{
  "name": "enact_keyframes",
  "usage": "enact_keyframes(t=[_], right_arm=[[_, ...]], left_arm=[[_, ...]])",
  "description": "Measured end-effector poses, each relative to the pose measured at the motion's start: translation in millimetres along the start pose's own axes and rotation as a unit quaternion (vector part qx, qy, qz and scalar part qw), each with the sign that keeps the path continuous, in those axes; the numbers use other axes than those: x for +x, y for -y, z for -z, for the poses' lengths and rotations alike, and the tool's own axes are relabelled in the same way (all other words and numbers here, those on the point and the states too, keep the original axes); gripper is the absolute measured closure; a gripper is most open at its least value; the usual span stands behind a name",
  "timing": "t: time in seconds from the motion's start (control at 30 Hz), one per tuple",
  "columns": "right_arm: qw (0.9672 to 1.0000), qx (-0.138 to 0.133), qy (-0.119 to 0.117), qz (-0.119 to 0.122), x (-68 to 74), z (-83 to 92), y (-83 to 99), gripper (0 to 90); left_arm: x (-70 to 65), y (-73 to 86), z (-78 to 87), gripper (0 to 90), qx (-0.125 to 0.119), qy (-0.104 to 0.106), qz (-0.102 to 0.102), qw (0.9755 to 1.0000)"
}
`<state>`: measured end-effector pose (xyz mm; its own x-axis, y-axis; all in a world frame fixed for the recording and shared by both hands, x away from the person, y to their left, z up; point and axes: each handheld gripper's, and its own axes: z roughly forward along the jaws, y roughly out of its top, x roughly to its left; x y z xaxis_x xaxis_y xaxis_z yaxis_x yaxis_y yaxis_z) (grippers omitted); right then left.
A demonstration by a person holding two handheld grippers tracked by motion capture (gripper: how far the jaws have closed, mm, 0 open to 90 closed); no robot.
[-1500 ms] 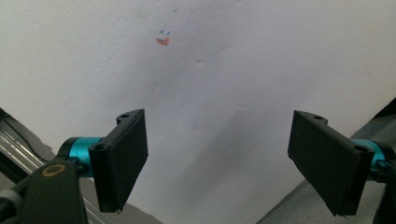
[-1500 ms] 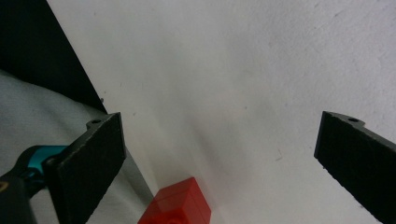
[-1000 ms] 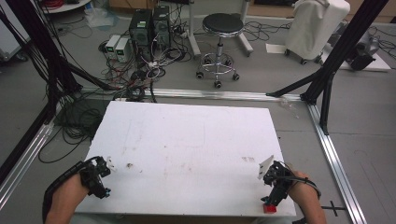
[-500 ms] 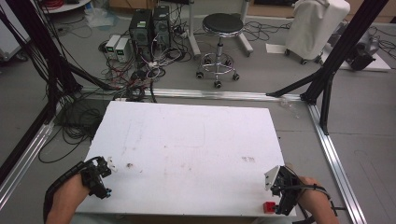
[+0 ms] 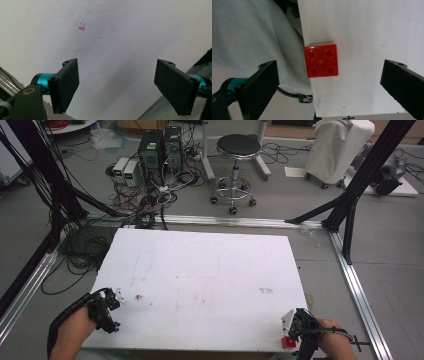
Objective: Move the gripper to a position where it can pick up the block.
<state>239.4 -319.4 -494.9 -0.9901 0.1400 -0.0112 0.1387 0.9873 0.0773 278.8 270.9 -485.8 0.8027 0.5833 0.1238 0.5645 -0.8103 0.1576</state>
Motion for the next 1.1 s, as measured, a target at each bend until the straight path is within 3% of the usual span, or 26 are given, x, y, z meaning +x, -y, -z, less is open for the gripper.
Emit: enact_keyframes(t=[0.6, 1.1], right_arm=[[0.9992, 0.034, -0.005, 0.018, 0.6, -29.1, -9.7, 1.3], [0.9989, 0.039, -0.002, 0.025, 1.1, -31.0, -10.1, 1.3]], left_arm=[[-1.4, -1.1, -0.2, 20.3, -0.006, -0.001, -0.002, 1.0], [-1.5, -1.5, -1.2, 20.4, -0.007, 0.002, -0.002, 1.0]])
